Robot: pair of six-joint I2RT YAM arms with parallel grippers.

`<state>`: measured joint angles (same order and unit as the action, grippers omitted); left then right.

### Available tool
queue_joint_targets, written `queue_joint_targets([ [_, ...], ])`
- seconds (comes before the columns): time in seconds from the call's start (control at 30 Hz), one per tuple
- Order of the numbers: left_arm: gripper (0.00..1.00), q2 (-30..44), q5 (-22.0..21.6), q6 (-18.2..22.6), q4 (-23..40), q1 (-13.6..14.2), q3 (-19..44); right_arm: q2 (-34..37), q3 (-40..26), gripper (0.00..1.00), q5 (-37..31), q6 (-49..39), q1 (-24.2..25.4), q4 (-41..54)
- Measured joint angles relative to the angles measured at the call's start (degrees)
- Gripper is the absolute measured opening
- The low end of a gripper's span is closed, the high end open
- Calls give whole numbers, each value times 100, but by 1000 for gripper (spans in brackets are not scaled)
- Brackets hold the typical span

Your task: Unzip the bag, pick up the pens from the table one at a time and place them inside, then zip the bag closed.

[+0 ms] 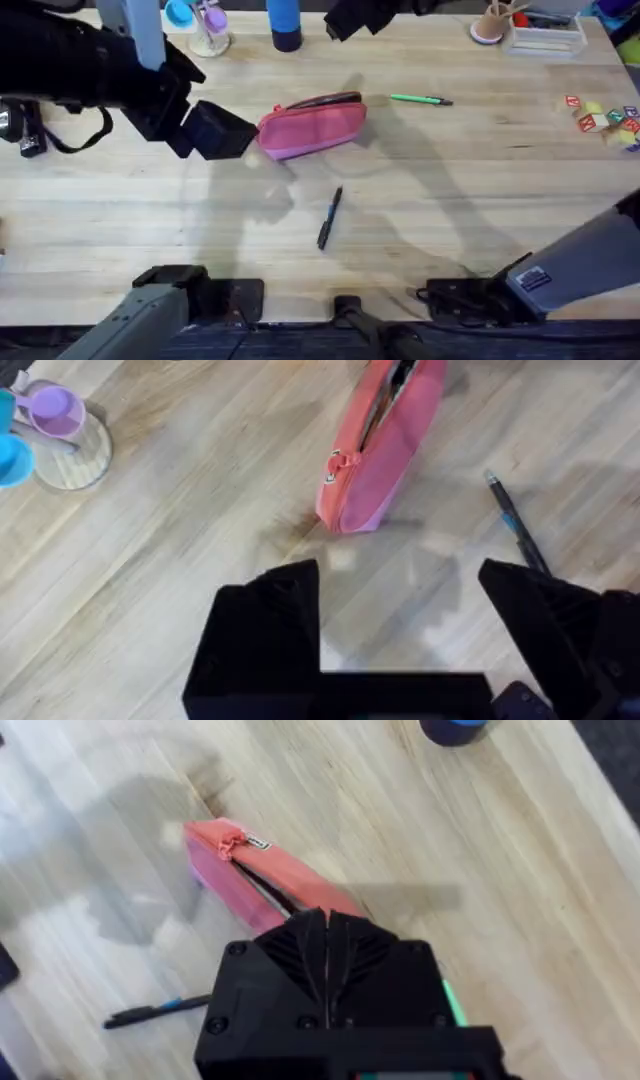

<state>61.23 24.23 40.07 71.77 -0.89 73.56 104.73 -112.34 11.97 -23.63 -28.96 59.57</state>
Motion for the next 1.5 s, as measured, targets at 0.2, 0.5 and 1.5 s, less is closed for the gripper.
queue_joint_targets([
  [0.2, 993, 0, -2, 0, 0, -2, 0, 0, 0, 31, -2, -1349, -185, 90],
  [0.5, 994, 0, -2, 0, 0, -2, 0, 106, -1, 29, 98, -3211, -479, 448],
  [1.5, 993, 0, -2, 0, -17, 0, 0, 1041, -1, 30, 136, -3989, -488, 634],
])
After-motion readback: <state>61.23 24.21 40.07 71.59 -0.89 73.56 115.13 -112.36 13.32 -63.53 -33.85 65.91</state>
